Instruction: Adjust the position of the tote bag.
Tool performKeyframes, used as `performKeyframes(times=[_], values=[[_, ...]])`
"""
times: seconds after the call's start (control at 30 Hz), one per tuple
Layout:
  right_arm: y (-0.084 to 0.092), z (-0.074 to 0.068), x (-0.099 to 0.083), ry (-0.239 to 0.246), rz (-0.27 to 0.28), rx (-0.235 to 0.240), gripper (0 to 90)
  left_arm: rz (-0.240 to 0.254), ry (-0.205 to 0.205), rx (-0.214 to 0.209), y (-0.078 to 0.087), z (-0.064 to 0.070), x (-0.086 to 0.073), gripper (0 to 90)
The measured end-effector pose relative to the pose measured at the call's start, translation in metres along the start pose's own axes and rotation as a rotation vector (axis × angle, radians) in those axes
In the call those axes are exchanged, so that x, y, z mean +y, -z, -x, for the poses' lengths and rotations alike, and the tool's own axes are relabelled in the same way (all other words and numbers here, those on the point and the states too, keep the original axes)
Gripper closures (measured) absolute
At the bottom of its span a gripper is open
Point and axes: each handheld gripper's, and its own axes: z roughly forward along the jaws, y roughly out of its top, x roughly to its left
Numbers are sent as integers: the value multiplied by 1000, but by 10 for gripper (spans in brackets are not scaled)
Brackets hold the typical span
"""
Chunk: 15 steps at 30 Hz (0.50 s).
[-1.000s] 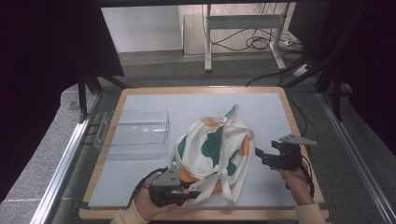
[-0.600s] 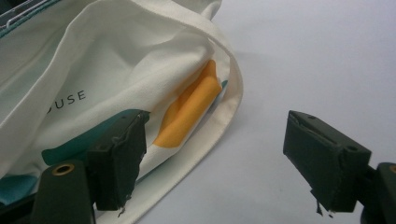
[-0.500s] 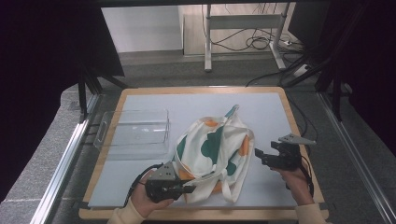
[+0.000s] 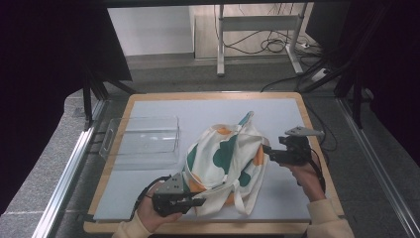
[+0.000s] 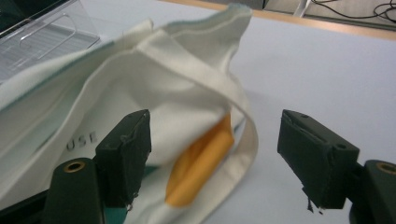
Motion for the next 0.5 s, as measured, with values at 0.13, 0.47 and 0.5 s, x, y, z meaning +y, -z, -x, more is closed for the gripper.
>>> performKeyframes(times=[0.13, 0.47, 0.5], values=[[-10, -1, 18, 1, -7, 9, 257, 1, 5, 0, -1, 0, 0, 772], [-33, 3, 55, -23, -24, 5, 254, 2, 13, -2, -1, -1, -1, 772], [-33, 3, 55, -23, -24, 5, 254, 2, 13, -2, -1, -1, -1, 772]])
